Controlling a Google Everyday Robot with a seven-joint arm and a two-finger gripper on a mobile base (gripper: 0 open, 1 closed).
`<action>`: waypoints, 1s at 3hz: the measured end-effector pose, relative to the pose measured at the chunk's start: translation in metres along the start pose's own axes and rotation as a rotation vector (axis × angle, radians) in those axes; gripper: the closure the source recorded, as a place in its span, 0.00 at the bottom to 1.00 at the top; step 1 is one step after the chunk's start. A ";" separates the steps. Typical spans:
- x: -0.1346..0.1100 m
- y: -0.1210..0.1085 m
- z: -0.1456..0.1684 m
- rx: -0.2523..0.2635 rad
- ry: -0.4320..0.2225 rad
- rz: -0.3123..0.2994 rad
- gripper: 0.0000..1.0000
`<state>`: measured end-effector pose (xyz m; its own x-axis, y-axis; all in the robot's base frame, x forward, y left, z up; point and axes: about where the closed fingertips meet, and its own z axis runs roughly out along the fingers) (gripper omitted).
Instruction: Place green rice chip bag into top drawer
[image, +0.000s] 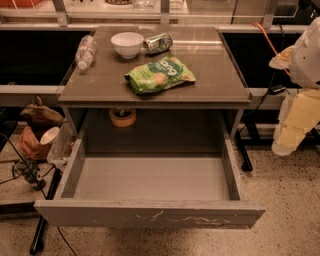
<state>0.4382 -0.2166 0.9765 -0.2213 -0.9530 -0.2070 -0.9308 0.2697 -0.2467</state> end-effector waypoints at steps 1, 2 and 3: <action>0.000 0.000 0.000 0.000 0.000 0.000 0.00; -0.005 -0.024 0.006 0.024 -0.053 -0.033 0.00; -0.029 -0.068 0.028 0.026 -0.130 -0.122 0.00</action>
Offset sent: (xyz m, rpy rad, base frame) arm 0.0638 -0.0037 0.0010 0.0891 -0.0896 0.0997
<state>0.5164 -0.2032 0.9732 -0.0662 -0.9534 -0.2944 -0.9404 0.1583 -0.3011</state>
